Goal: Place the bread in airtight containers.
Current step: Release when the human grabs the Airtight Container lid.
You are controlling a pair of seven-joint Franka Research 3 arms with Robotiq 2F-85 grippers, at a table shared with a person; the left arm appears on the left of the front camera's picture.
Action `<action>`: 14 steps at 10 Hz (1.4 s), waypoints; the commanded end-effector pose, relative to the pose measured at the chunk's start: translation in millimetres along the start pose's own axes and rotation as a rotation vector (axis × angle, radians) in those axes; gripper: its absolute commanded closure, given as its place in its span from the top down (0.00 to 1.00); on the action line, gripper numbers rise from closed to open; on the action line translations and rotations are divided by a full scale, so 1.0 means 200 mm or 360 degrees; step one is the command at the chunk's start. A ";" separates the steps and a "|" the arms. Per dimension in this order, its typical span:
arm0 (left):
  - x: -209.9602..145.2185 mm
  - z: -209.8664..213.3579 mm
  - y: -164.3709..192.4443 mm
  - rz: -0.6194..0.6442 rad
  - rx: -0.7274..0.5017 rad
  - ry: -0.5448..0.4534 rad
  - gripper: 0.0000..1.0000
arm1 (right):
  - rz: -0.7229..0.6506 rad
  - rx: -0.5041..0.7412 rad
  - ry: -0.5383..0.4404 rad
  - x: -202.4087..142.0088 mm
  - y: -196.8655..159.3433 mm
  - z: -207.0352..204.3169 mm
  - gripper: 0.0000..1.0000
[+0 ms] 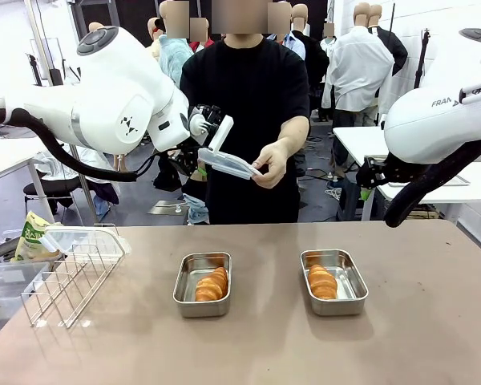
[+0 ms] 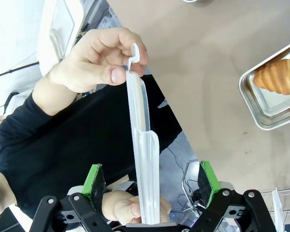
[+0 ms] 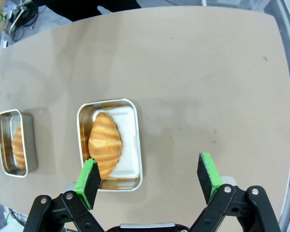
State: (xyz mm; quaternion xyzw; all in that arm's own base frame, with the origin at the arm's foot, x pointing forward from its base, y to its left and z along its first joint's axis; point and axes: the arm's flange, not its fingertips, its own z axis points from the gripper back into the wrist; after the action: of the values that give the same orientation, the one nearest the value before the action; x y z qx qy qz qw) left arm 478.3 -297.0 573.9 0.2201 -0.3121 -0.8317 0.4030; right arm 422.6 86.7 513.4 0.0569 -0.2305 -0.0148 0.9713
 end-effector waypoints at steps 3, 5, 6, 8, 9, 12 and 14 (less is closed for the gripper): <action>0.00 0.00 0.00 0.0000 0.0000 0.0000 1.00 | -0.0003 -0.0001 0.0003 0.00 -0.01 0.00 1.00; 0.00 0.00 0.00 0.0000 0.0000 0.0000 1.00 | -0.0003 -0.0001 0.0003 0.00 -0.01 0.00 1.00; 0.00 0.00 0.00 0.0000 0.0000 0.0000 1.00 | -0.0003 -0.0001 0.0003 0.00 -0.01 0.00 1.00; 0.00 0.00 0.00 0.0000 0.0000 0.0000 1.00 | -0.0003 -0.0001 0.0003 0.00 -0.01 0.00 1.00; 0.00 0.00 0.00 0.0000 0.0000 0.0000 1.00 | -0.0003 -0.0001 0.0003 0.00 -0.01 0.00 1.00; 0.00 0.00 0.00 0.0000 0.0000 0.0000 1.00 | -0.0003 -0.0001 0.0003 0.00 -0.01 0.00 1.00; 0.00 0.00 0.00 0.0000 0.0000 0.0000 1.00 | -0.0003 -0.0001 0.0003 0.00 -0.01 0.00 1.00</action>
State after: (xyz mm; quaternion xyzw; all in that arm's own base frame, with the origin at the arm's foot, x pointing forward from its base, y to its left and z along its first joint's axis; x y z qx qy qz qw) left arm 478.1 -297.9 573.0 0.2192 -0.3119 -0.8321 0.4028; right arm 422.6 86.7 513.4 0.0569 -0.2305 -0.0148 0.9713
